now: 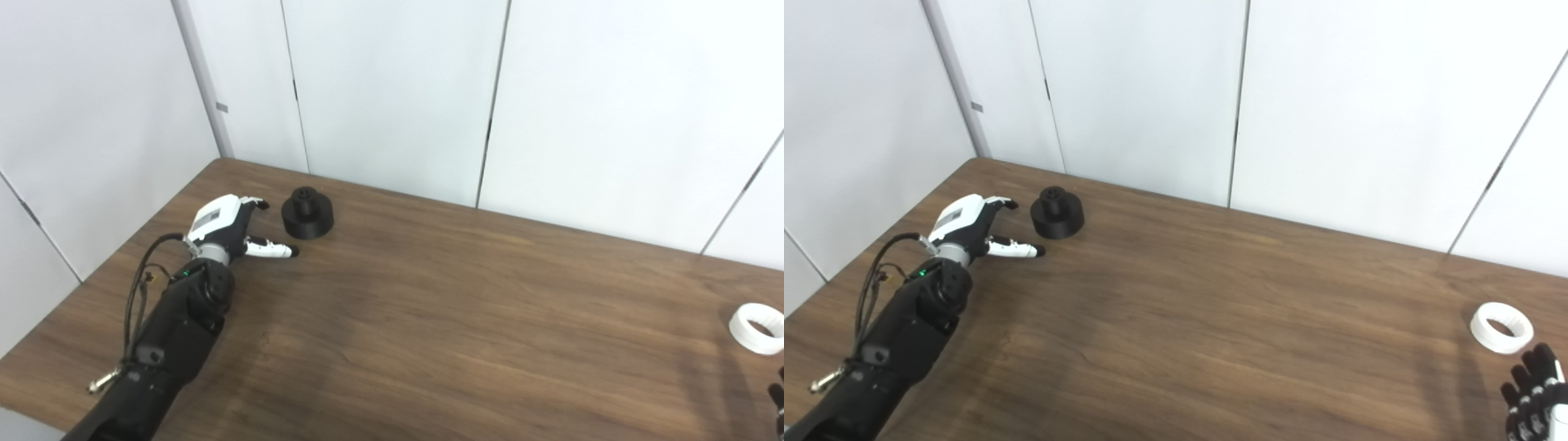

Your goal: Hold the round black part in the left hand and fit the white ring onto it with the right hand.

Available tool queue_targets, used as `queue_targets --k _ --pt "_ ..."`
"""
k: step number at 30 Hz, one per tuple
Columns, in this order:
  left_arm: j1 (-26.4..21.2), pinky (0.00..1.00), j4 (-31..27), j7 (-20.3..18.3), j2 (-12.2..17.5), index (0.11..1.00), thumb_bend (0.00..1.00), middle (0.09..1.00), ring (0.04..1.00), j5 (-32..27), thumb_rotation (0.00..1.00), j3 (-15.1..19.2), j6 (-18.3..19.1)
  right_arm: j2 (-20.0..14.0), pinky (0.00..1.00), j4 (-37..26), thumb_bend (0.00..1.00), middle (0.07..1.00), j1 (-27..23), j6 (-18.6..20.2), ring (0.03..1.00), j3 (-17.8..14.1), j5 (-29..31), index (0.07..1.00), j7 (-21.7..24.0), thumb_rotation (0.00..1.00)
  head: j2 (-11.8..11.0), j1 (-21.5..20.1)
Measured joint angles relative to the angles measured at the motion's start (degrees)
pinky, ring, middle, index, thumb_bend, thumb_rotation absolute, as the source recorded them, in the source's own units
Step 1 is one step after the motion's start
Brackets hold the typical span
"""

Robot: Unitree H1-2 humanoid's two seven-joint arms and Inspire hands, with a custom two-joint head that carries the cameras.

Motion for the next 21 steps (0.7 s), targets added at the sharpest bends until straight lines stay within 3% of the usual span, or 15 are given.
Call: queue_targets --k 21 --pt "-6.03 1.00 10.21 3.01 -0.22 0.854 1.00 0.940 0.972 -2.00 0.43 -3.06 -2.40 0.40 1.00 -2.29 0.44 1.000 0.40 1.99 1.000 0.35 -0.63 1.000 -0.82 1.00 0.53 -0.70"
